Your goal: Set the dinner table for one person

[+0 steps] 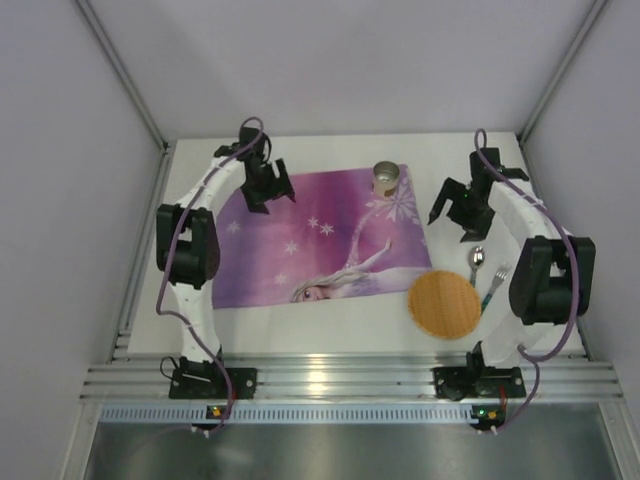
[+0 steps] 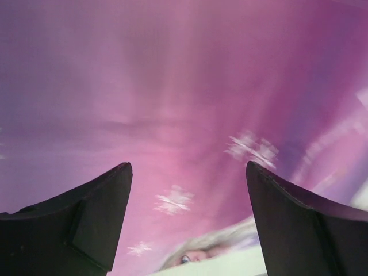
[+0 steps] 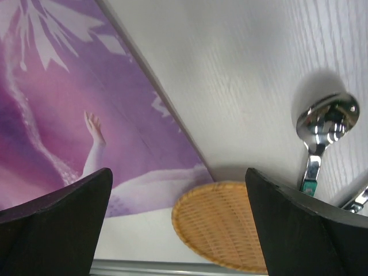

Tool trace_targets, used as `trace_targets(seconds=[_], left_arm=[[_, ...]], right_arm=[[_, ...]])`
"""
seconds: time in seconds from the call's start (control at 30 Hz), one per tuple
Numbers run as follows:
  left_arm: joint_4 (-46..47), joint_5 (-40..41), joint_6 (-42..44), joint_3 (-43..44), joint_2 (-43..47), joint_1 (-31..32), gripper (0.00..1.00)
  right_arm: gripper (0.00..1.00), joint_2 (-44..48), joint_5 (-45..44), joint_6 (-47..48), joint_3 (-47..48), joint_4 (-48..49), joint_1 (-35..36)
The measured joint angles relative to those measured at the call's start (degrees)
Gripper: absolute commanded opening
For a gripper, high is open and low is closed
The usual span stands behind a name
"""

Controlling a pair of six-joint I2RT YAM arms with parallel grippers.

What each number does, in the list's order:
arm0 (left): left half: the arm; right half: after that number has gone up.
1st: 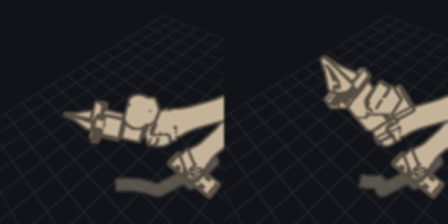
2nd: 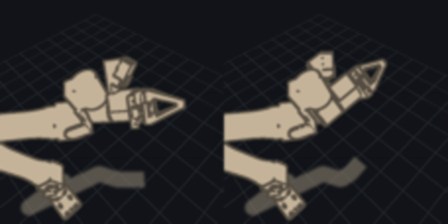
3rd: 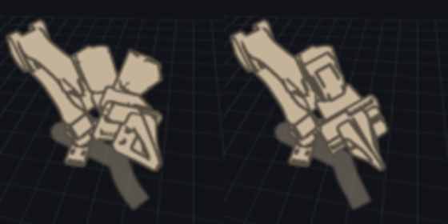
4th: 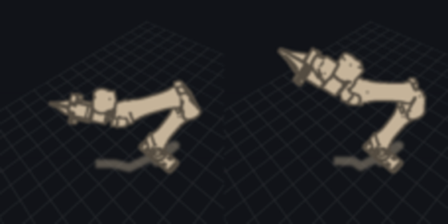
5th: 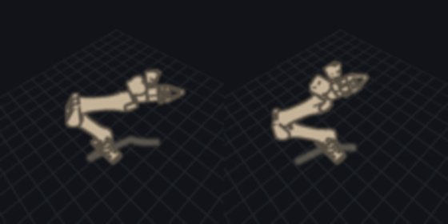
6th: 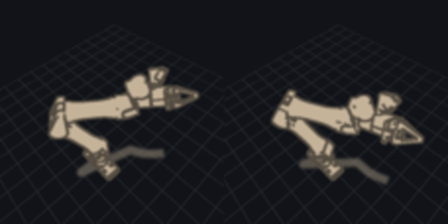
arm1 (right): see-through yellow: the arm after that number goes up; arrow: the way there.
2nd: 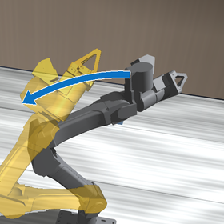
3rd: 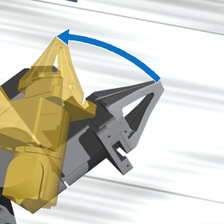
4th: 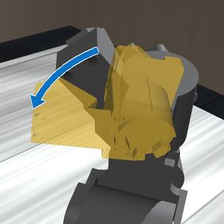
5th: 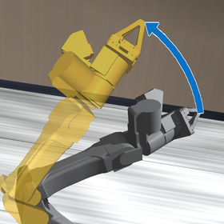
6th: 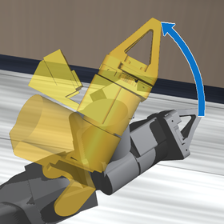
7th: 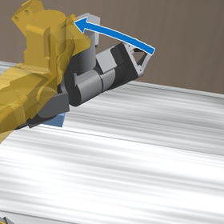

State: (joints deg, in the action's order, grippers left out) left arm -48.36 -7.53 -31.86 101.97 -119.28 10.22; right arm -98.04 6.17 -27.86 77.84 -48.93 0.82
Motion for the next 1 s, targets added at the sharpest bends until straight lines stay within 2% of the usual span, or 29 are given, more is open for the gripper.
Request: trace_targets(seconds=[0.33, 0.43, 0.6, 1.0], left_arm=[[11.15, -27.1, 3.02, 0.22, -1.11, 27.15, 0.83], [12.7, -32.57, 3.15, 0.17, -2.91, 31.82, 0.82], [14.34, -38.18, 3.06, -0.46, -6.93, 34.36, 0.8], [17.16, -43.23, 1.07, -3.19, -12.13, 37.86, 0.77]], right_arm=[[1.0, 15.58, 3.23, -1.81, -13.49, -5.01, -5.18], [1.0, 18.88, 4.79, -2.29, -15.93, -5.88, -7.08], [1.0, 22.36, 6.6, -2.64, -18.8, -7.41, -10.54], [1.0, 24.92, 8.04, -0.57, -18.99, -9.68, -13.97]])
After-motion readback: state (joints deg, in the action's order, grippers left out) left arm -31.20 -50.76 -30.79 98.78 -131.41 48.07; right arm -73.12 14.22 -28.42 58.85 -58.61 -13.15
